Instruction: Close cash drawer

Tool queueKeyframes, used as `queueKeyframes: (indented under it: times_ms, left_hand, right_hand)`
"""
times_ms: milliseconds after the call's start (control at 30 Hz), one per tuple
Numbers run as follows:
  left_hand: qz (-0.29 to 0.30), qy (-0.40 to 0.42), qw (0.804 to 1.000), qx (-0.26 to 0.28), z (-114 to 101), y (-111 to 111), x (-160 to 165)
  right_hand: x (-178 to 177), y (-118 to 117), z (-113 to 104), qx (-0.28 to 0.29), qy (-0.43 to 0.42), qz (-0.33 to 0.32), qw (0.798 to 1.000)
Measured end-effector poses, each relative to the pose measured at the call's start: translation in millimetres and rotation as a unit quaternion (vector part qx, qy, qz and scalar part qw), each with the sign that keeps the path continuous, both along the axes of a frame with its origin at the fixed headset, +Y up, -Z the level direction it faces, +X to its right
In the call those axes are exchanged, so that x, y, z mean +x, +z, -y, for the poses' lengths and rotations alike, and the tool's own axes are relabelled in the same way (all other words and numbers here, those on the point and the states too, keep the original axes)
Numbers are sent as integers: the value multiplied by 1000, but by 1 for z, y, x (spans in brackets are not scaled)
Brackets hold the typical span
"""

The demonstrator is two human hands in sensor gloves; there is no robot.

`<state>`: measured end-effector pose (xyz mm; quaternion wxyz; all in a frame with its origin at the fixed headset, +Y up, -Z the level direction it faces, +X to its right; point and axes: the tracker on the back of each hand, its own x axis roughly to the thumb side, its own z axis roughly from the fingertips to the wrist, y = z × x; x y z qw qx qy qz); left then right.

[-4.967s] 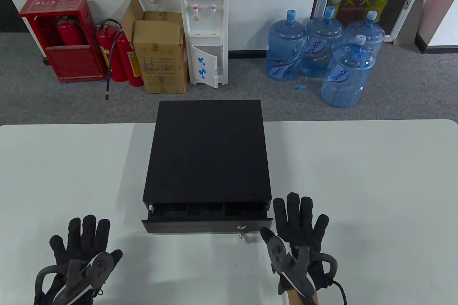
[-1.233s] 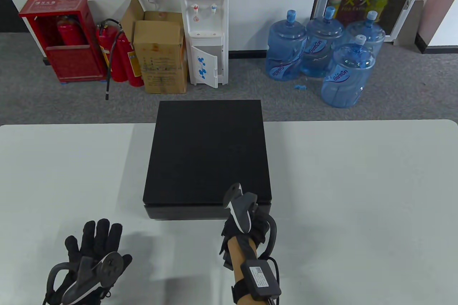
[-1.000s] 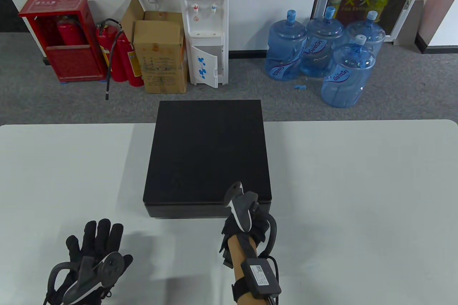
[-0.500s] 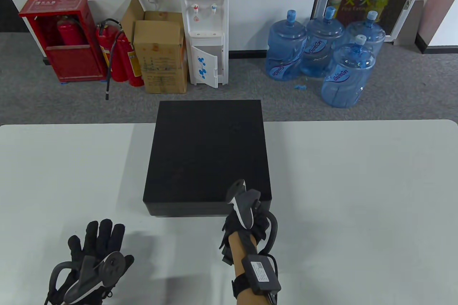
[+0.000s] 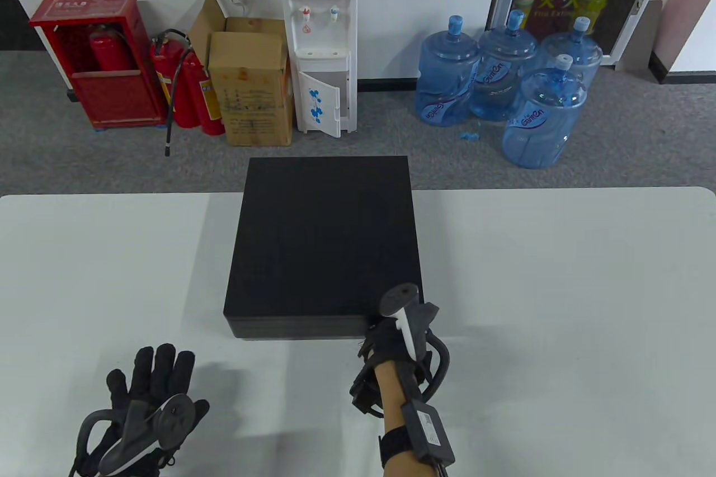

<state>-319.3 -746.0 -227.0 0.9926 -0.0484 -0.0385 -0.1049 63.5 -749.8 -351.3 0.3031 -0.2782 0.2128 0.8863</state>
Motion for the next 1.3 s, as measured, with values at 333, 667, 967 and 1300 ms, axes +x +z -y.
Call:
queueKeyframes:
  times_ms: [333, 667, 967, 1300]
  left_hand:
    - [-4, 6, 1000, -3, 0, 0, -2]
    - [-4, 8, 1000, -2, 0, 0, -4]
    - [-2, 5, 1000, 1, -1, 0, -3]
    - [1, 3, 1000, 4, -2, 0, -2]
  right_hand:
    - [35, 11, 41, -37, -280, 102, 954]
    - [35, 16, 56, -60, -382, 126, 913]
    - [27, 22, 57, -65, -411, 139, 899]
    - [25, 30, 54, -62, -399, 141, 904]
